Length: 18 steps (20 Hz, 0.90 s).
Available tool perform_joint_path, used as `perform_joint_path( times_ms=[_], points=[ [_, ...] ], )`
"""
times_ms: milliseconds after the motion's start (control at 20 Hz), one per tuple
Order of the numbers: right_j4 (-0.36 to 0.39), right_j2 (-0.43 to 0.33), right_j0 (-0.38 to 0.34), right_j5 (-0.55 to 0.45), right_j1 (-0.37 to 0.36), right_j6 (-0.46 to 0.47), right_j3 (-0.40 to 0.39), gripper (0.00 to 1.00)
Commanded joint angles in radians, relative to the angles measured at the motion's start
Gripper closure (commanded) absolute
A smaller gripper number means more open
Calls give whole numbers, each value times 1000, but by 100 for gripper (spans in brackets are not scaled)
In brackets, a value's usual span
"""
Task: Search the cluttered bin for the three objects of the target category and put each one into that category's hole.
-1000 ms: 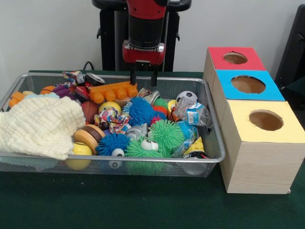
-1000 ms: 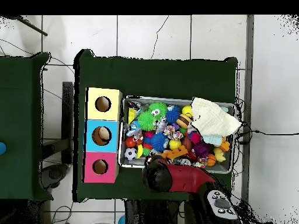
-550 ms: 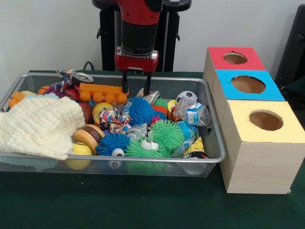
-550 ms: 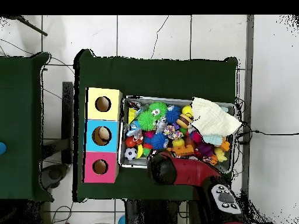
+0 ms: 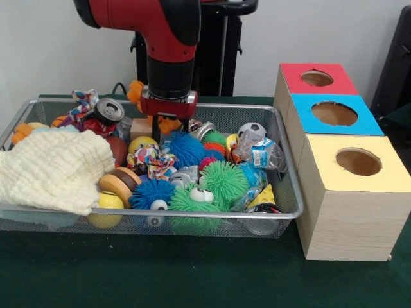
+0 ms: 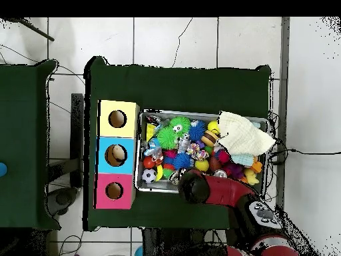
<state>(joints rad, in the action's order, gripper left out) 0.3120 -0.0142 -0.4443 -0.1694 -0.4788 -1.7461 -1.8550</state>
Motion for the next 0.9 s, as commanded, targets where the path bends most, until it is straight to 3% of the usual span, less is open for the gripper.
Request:
perform_joint_path(
  times_ms=[50, 350, 900],
  points=[
    [21, -51, -15, -18, 89, -51, 121, 0],
    [28, -38, -3, 36, 152, -71, 150, 0],
    [32, -38, -3, 95, 190, -89, 166, 0]
  ],
)
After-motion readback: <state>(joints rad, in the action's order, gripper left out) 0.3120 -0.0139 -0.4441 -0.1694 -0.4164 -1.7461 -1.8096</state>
